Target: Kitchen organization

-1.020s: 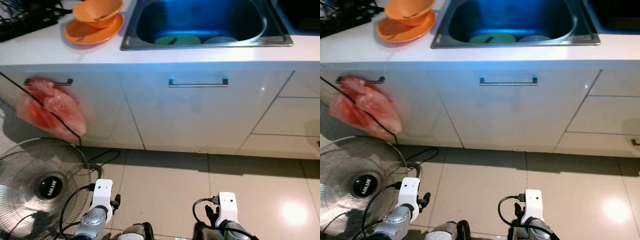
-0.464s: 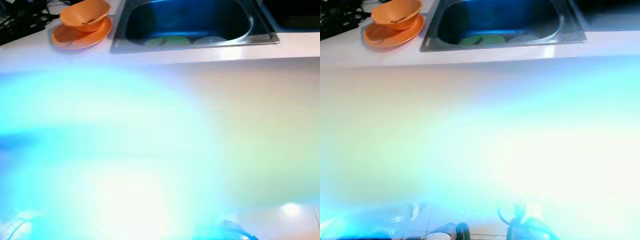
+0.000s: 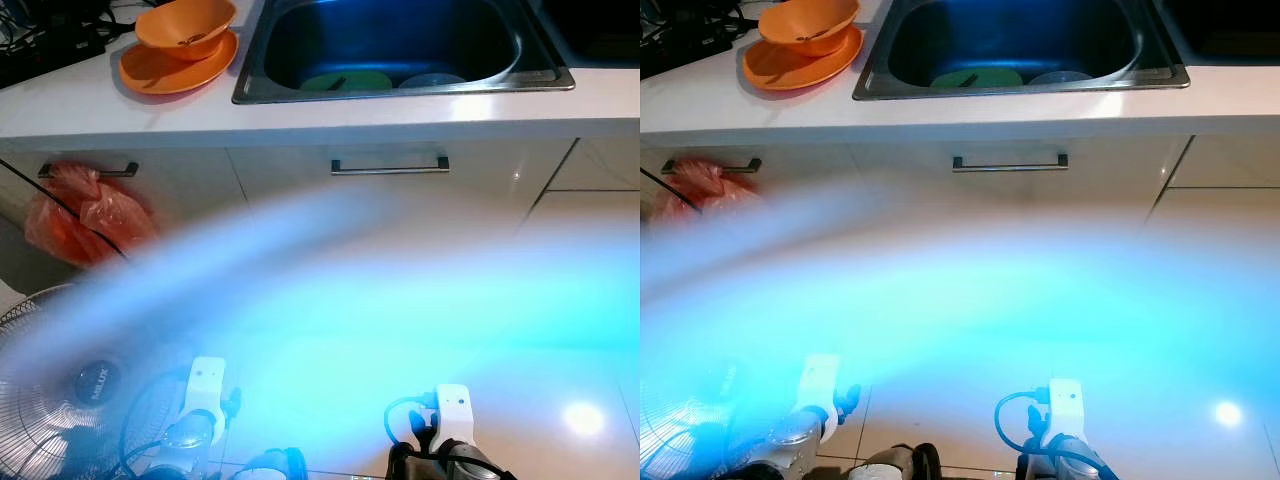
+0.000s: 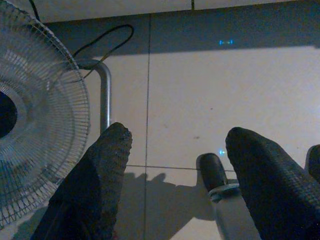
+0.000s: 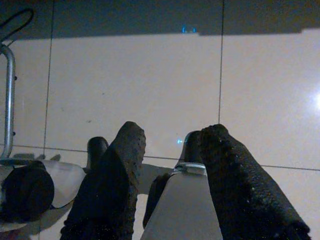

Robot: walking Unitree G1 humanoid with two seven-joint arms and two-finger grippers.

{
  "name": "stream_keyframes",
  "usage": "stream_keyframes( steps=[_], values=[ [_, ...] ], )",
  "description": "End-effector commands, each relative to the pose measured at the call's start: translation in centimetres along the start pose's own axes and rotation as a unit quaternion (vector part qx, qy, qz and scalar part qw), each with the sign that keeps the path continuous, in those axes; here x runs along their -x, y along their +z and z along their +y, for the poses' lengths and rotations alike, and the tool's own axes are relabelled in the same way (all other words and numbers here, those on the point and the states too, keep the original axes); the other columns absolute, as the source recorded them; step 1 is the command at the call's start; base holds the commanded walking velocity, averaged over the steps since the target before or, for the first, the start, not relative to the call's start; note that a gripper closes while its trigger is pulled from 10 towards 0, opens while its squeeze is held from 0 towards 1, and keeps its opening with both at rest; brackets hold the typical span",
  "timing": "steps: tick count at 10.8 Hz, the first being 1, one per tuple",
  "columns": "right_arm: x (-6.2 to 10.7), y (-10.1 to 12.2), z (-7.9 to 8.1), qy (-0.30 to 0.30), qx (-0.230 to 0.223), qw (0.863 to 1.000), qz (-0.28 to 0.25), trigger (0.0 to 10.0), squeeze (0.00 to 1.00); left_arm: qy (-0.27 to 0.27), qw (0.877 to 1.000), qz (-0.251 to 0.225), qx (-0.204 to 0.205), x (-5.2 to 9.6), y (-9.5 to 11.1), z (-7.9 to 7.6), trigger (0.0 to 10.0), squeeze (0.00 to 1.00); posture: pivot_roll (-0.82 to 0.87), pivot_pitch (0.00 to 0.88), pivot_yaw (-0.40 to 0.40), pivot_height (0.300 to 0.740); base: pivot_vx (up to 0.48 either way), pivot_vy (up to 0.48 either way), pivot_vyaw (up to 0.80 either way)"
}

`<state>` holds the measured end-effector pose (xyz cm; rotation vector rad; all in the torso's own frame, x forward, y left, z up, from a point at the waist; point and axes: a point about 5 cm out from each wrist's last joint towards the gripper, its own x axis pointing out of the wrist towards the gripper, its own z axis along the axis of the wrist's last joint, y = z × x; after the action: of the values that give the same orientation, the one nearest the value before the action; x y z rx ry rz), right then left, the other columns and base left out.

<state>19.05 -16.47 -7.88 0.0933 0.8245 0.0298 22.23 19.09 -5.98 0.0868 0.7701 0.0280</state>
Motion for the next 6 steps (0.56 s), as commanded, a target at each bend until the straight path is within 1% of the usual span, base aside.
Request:
stream_keyframes(
  steps=[1, 6],
  values=[
    [0.10, -0.65, 0.30, 0.005, 0.000, 1.000, 0.014, 10.0, 0.00, 0.006, 1.000, 0.015, 0.007, 0.23, -0.91, 0.35, 10.0, 0.00, 0.06, 0.164, 0.135, 0.740, 0.000, 0.000, 0.00],
    [0.08, -0.58, 0.30, 0.007, 0.004, 1.000, 0.014, 10.0, 0.00, 0.010, 1.000, 0.020, 0.014, 0.26, -1.08, 0.36, 10.0, 0.00, 0.06, 0.168, 0.130, 0.740, 0.000, 0.000, 0.00]
  ],
)
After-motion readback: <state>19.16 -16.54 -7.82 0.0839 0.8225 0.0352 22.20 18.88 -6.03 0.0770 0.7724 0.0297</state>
